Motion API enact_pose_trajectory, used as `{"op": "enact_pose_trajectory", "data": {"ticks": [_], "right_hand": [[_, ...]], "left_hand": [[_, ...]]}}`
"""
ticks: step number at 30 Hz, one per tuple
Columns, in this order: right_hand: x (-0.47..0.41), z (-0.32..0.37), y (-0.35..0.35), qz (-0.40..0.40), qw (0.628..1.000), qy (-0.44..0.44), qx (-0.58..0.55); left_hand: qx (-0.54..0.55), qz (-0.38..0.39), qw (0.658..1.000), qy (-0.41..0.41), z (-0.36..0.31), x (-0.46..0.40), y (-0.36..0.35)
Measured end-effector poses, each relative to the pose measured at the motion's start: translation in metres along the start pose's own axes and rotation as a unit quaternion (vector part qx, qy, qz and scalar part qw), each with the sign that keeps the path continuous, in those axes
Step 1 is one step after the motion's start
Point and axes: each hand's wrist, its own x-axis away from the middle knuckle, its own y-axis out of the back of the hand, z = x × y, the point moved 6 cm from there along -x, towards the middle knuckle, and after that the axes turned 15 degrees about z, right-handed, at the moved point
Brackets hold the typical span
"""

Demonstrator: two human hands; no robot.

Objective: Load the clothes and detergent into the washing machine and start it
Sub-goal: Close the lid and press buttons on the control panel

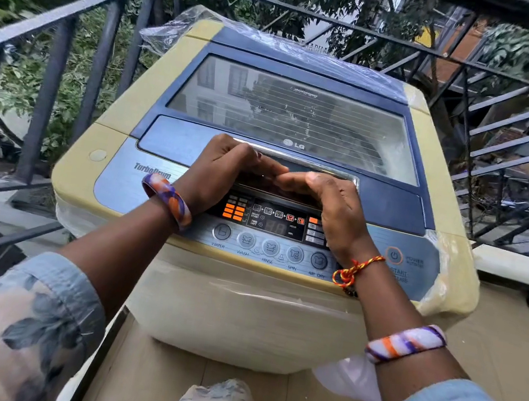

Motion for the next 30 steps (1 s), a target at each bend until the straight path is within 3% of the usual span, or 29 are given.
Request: {"op": "enact_pose_trajectory", "data": {"ticks": [18, 30], "right_hand": [[0.0002, -0.0015, 0.0007, -0.004, 1.000, -0.003, 0.011], [0.0006, -0.0002, 0.0013, -0.018, 0.999, 0.004, 0.030]], "left_hand": [[0.010, 0.008, 1.000, 0.002, 0.0013, 0.0001, -0.0013], [-0.038, 0.015, 0.999, -0.017, -0.0016, -0.0016, -0.0008]]}}
